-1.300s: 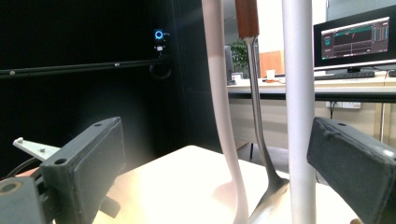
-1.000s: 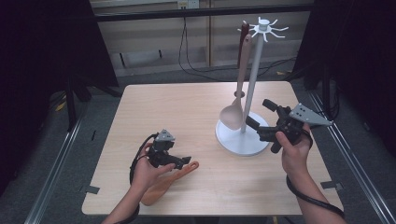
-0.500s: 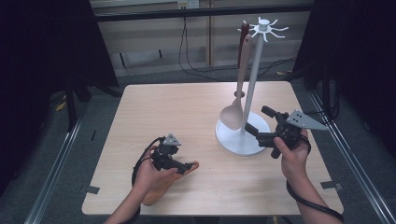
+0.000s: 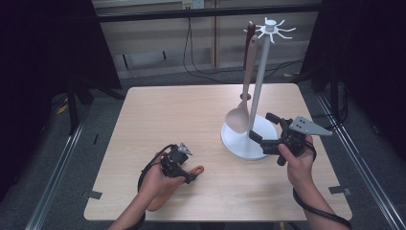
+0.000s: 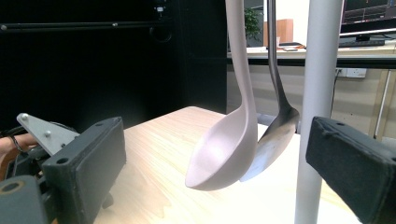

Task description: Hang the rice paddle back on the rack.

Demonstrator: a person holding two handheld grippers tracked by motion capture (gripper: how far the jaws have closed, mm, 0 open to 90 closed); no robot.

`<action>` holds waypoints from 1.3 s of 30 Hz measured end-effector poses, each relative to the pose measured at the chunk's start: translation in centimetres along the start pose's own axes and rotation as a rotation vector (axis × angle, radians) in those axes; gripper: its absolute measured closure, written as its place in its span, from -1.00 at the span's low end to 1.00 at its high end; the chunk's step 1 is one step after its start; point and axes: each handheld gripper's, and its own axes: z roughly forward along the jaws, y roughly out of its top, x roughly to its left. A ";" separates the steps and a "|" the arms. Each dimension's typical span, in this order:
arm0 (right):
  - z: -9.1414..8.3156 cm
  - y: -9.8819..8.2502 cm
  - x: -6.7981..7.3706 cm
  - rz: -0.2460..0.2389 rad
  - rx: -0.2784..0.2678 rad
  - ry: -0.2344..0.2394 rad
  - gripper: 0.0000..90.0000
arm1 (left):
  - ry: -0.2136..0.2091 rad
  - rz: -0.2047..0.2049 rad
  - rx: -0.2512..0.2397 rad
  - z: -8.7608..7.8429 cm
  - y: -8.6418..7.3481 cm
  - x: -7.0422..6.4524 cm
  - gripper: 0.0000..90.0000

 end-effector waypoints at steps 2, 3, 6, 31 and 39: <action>-0.1 0.0 0.0 0.001 -0.002 0.000 -0.90 | 0.001 -0.002 -0.009 0.2 0.1 -0.2 -0.48; -0.1 0.1 0.0 0.000 -0.004 -0.003 -0.90 | 0.000 0.037 0.034 0.0 0.3 0.0 -0.46; -0.3 0.0 0.0 -0.001 0.000 -0.006 -0.90 | 0.009 0.040 0.046 0.1 0.7 -0.5 -0.33; -1.4 -0.7 -0.6 -0.017 0.038 -0.055 -0.88 | 0.003 0.067 0.269 0.5 3.8 -1.9 0.43; -1.2 -0.7 -0.4 -0.017 0.042 -0.046 -0.88 | 0.005 0.041 0.267 0.4 3.8 -2.0 0.46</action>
